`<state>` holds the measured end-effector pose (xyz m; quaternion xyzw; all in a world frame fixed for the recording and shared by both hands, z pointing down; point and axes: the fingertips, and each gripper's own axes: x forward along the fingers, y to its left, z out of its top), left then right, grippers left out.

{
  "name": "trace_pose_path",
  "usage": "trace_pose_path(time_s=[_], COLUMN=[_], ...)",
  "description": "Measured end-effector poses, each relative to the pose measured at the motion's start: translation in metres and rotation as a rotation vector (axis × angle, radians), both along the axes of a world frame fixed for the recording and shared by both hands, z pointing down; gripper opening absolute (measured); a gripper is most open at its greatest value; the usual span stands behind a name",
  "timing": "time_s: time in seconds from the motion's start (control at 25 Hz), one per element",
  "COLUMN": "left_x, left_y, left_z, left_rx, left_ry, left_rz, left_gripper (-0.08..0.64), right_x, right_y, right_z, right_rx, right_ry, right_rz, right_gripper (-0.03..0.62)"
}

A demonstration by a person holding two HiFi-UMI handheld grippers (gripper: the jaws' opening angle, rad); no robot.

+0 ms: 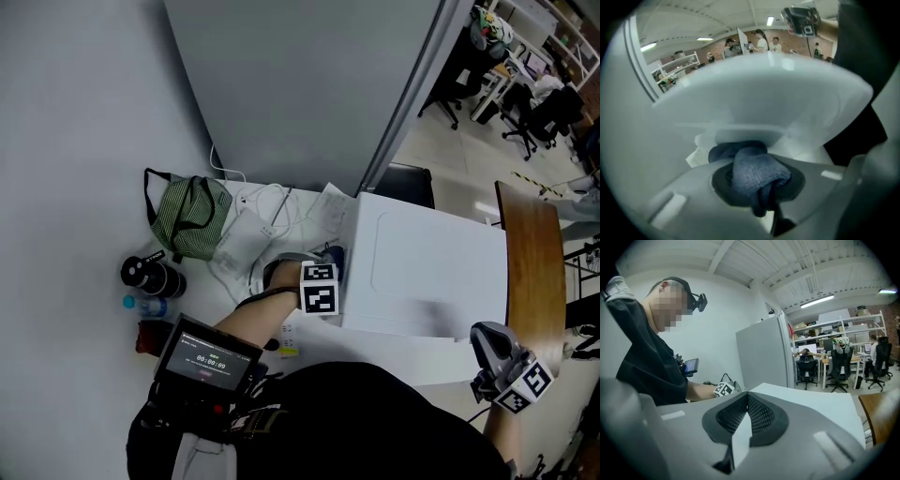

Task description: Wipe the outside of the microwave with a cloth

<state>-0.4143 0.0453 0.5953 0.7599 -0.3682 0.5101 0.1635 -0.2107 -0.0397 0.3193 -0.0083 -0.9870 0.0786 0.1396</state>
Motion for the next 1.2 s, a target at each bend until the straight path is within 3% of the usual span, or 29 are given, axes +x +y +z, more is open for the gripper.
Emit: trace_pose_path(time_s=[0.2, 0.4, 0.48, 0.6, 0.76, 0.84, 1.0, 1.2], left_x=[-0.006, -0.002, -0.005, -0.013, -0.007, 0.009, 0.032, 0.022], left_y=[-0.002, 0.0, 0.003, 0.009, 0.027, 0.033, 0.03, 0.024], left_z=[0.083, 0.12, 0.101, 0.029, -0.078, -0.105, -0.084, -0.027], left_rx=[-0.089, -0.124, -0.101, -0.015, 0.094, 0.108, 0.057, -0.022], left_ry=[-0.024, 0.066, 0.11, 0.155, 0.105, 0.073, 0.012, 0.053], left_rz=[0.02, -0.032, -0.073, -0.142, -0.151, -0.119, -0.071, -0.078], left_gripper=[0.057, 0.057, 0.057, 0.057, 0.057, 0.057, 0.057, 0.057], right_x=[0.007, 0.0, -0.005, -0.01, -0.017, -0.02, -0.018, -0.011], right_y=[0.006, 0.013, 0.015, 0.015, 0.013, 0.013, 0.011, 0.005], right_z=[0.012, 0.012, 0.007, 0.0, -0.008, -0.011, -0.01, -0.003], right_rx=[0.0, 0.007, 0.011, 0.013, 0.009, 0.004, -0.001, 0.002], right_ry=[0.068, 0.079, 0.056, 0.004, -0.066, -0.091, -0.095, -0.039], right_rz=[0.03, 0.003, -0.018, -0.055, -0.107, -0.128, -0.139, -0.096], right_gripper=[0.005, 0.005, 0.005, 0.005, 0.005, 0.005, 0.005, 0.005])
